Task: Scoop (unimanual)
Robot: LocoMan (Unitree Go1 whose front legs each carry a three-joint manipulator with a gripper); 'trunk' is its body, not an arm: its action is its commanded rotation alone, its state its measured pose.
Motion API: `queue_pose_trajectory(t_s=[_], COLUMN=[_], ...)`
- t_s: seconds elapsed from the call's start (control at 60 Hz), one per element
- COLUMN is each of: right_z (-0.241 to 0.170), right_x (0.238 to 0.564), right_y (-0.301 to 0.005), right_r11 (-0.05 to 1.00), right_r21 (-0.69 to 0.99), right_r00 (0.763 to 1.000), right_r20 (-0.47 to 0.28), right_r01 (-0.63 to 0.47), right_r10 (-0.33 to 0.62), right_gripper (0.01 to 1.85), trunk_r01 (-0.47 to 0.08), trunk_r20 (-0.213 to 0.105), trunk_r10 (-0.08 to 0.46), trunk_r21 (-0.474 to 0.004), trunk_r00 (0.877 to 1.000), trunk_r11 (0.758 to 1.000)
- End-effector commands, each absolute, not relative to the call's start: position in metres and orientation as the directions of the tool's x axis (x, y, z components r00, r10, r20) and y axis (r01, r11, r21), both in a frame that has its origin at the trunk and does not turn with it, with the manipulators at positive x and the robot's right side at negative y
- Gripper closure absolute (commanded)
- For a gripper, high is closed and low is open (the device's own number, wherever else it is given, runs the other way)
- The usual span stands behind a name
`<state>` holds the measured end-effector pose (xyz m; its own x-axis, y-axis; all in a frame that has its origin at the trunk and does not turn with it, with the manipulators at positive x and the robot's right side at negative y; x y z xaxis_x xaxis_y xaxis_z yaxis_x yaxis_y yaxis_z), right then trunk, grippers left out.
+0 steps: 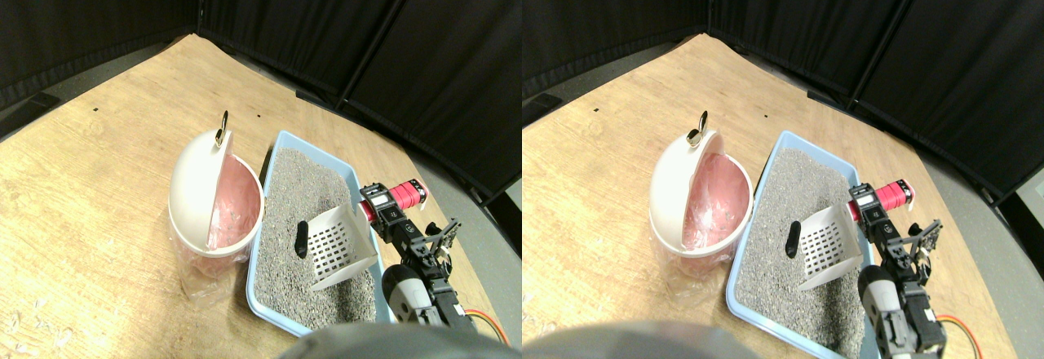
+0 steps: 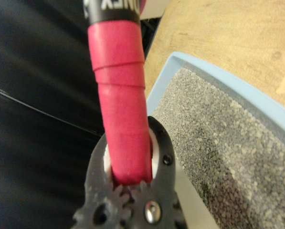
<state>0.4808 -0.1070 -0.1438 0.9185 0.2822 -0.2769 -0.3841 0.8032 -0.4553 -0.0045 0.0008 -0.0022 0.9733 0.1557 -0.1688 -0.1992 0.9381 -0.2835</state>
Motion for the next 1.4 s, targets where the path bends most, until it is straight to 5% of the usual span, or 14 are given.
queue_pose_trajectory(t_s=[0.017, 0.917, 1.4], right_z=[-0.154, -0.160, -0.136], right_x=[0.481, 0.502, 0.488], right_y=[-0.099, -0.156, -0.144], right_r11=[0.811, 0.983, 0.935], right_r21=[-0.385, -0.012, 0.206], right_r00=[0.884, 0.960, 0.955], right_r20=[-0.341, -0.216, -0.013], right_r01=[-0.441, -0.185, -0.289], right_r10=[0.319, 0.178, 0.297], right_gripper=[1.80, 1.80, 1.75], trunk_r01=[-0.224, -0.248, -0.301], trunk_r20=[-0.195, -0.172, -0.145], trunk_r10=[0.174, 0.204, 0.268], trunk_r21=[-0.279, -0.297, -0.308], trunk_r00=[0.965, 0.964, 0.952], trunk_r11=[0.934, 0.922, 0.903])
